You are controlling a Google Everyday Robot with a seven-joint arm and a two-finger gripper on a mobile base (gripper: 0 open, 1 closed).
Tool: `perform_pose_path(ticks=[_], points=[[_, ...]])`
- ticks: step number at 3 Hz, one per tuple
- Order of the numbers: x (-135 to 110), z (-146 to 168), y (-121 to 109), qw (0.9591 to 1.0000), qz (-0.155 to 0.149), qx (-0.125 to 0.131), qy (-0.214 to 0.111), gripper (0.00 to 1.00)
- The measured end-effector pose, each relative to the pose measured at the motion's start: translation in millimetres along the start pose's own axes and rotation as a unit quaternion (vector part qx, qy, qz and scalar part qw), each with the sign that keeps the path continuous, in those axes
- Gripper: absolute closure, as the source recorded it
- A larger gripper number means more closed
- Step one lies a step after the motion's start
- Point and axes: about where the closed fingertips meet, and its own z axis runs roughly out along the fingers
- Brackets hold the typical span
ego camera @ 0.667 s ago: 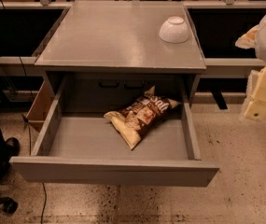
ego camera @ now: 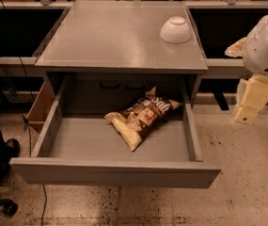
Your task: Pick brown chip bag from top drawer and place on counter
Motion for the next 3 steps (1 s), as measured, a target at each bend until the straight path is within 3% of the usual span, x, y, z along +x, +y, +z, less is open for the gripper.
perform_pose_path(ticks=[2,3], points=[[-5,93,-13,0.9964,-0.064,-0.025,-0.051,0.00],[-36,152,-16,0.9895,-0.106,-0.027,-0.094,0.00]])
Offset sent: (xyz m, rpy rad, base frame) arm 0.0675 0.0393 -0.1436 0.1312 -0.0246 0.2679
